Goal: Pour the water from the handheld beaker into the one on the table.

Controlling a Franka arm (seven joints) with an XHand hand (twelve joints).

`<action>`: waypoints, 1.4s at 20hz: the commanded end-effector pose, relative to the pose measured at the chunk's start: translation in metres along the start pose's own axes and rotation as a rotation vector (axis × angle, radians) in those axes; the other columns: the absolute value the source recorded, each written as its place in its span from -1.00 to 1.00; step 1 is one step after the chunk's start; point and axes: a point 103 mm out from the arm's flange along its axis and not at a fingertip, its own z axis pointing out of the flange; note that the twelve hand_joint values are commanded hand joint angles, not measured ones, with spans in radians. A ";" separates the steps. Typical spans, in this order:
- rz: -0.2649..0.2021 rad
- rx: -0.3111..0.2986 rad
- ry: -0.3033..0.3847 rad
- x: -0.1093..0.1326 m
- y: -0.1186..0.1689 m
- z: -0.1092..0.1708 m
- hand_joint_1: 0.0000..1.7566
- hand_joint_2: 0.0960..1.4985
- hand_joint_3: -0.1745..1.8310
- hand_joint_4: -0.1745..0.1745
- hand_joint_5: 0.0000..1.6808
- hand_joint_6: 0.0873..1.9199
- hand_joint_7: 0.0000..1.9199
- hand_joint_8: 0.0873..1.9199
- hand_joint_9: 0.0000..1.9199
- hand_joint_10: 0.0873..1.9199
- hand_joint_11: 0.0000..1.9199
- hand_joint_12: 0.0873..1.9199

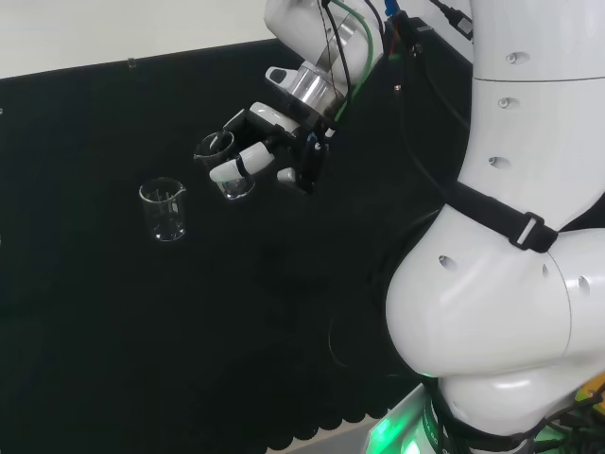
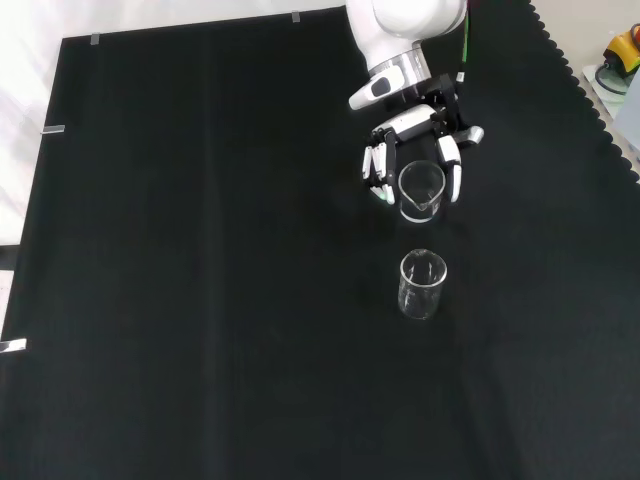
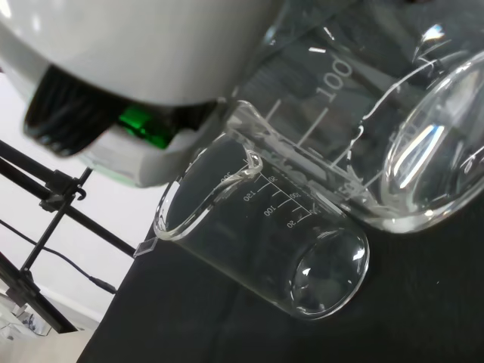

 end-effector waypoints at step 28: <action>-0.027 0.037 -0.216 0.024 -0.001 0.009 0.51 -0.19 -0.30 -1.00 0.74 -0.85 0.65 -1.00 0.55 -1.00 0.00 -0.09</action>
